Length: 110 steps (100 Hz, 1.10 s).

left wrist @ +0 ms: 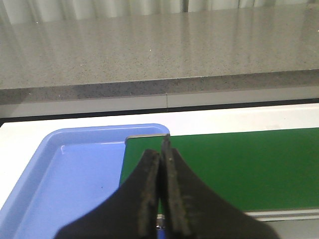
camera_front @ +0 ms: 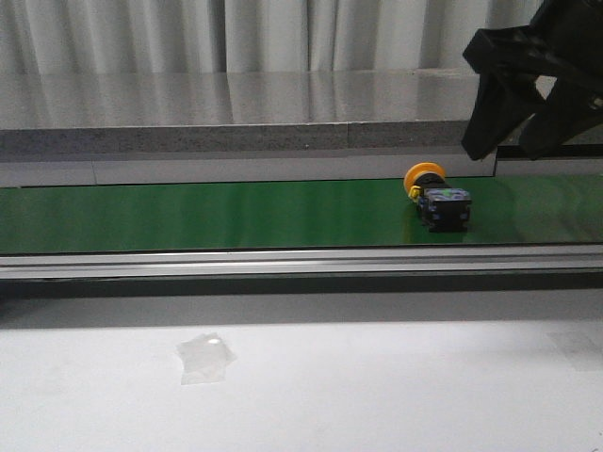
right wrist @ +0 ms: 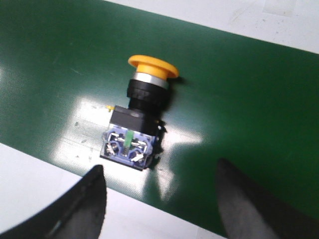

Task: Move button from left to right
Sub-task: 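Lower the right gripper onto the button at the belt's end, then grasp the button with the right gripper and lift it off the belt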

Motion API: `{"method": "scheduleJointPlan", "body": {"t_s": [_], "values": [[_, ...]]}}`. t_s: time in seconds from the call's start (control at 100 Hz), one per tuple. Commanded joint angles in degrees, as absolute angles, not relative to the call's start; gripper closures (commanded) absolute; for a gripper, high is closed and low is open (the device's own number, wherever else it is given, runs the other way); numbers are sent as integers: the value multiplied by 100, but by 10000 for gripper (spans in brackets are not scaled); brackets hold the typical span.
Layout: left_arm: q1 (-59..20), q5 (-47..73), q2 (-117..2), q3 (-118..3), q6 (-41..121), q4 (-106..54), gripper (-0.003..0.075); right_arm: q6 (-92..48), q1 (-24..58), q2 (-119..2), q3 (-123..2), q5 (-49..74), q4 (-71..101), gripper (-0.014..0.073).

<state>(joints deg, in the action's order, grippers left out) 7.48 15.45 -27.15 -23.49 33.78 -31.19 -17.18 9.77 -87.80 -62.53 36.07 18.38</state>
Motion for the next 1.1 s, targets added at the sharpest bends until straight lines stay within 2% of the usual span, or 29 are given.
{"method": "scheduleJointPlan", "body": {"t_s": [0.0,0.24,0.7,0.78,0.95,1.09], "values": [[713,1146,-2730,-2507,3372,-3242,740,-1859,998,-8632,-6460,3280,1878,107],[713,1146,-2730,-2507,3372,-3242,740,-1918,997,-8799,-6460,3024,1873,31],[713,1146,-2730,-2507,3372,-3242,740,-1920,992,-9402,-6460,2827,1506,42],[713,1146,-2730,-2507,3372,-3242,740,-1878,992,-9414,-6460,2886,1506,101],[713,1146,-2730,-2507,3372,-3242,740,-1871,992,-9414,-6460,2997,1482,354],[713,1146,-2730,-2507,3372,-3242,740,-1871,992,-9401,-6460,3104,1446,379]]}}
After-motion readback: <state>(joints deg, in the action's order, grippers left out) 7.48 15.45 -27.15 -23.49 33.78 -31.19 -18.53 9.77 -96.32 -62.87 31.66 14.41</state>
